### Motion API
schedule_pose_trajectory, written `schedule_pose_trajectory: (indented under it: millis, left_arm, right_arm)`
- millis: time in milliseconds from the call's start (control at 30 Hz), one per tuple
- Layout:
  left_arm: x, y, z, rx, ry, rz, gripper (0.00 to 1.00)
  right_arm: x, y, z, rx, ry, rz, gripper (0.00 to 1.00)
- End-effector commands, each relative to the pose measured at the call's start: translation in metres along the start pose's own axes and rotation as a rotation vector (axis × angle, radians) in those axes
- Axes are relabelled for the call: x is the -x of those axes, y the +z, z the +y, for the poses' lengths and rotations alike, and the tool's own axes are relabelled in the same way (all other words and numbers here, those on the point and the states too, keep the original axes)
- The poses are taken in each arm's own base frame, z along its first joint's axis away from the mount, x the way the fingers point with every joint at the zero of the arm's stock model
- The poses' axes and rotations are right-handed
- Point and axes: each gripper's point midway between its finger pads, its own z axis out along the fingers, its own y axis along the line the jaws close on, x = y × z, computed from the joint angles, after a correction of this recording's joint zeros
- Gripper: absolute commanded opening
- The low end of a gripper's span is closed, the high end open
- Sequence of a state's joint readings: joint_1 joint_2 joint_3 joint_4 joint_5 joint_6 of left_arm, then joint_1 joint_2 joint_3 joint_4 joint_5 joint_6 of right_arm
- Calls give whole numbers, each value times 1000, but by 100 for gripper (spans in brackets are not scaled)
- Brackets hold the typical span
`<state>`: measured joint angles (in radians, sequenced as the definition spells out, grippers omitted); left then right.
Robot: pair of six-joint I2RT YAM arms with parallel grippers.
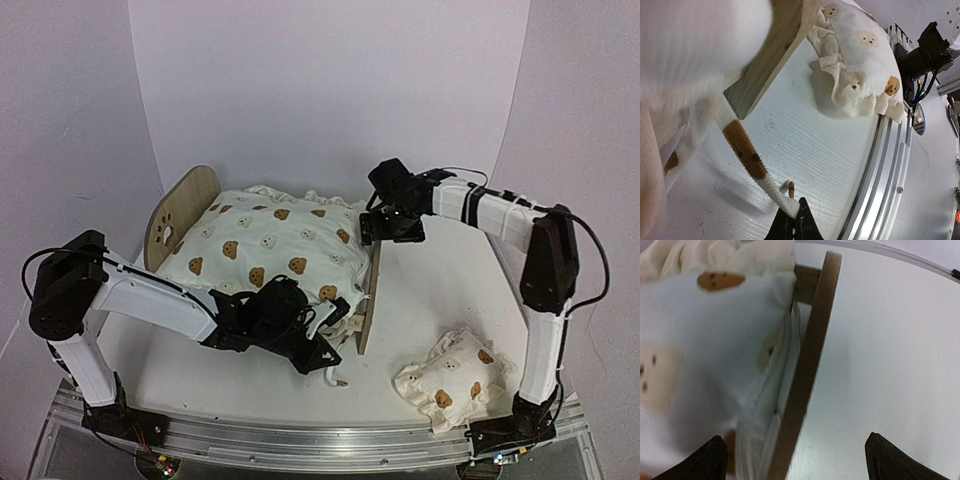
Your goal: Set up the pet bed
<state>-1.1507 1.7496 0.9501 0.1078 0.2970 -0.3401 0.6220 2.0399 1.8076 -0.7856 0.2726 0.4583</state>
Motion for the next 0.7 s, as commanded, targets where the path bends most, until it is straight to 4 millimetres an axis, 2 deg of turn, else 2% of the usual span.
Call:
schedule_pose_trajectory:
  millis: [0,67,133,200,333,400,533,667]
  left_arm:
    - [1,-7,4,9,48,-57,0]
    - [-2,-3,10,32,58,-59,0]
    - [1,-3,9,26,55,-78,0]
    - [6,-4,8,21,50,-114,0]
    - [9,-7,12,32,47,-162,1]
    - [9,-8,9,17,52,-168,1]
    - [11,-17,1,-10,67,-181,2]
    - [21,-30,-18,-83,78,-199,2]
  right_arm:
    - [-11,-93,-15,100,-193,-69,98]
    - [-23,-129,-21,163,-189,-113,98]
    - [-48,-141,-18,234,-209,-67,98]
    - [-82,-148,-4,322,-249,-11,98]
    - [-142,-164,42,506,-326,17,97]
    - [-161,-170,58,564,-320,16,94]
    - [-190,-168,75,714,-211,6,81]
    - [-204,-159,84,754,-157,-82,60]
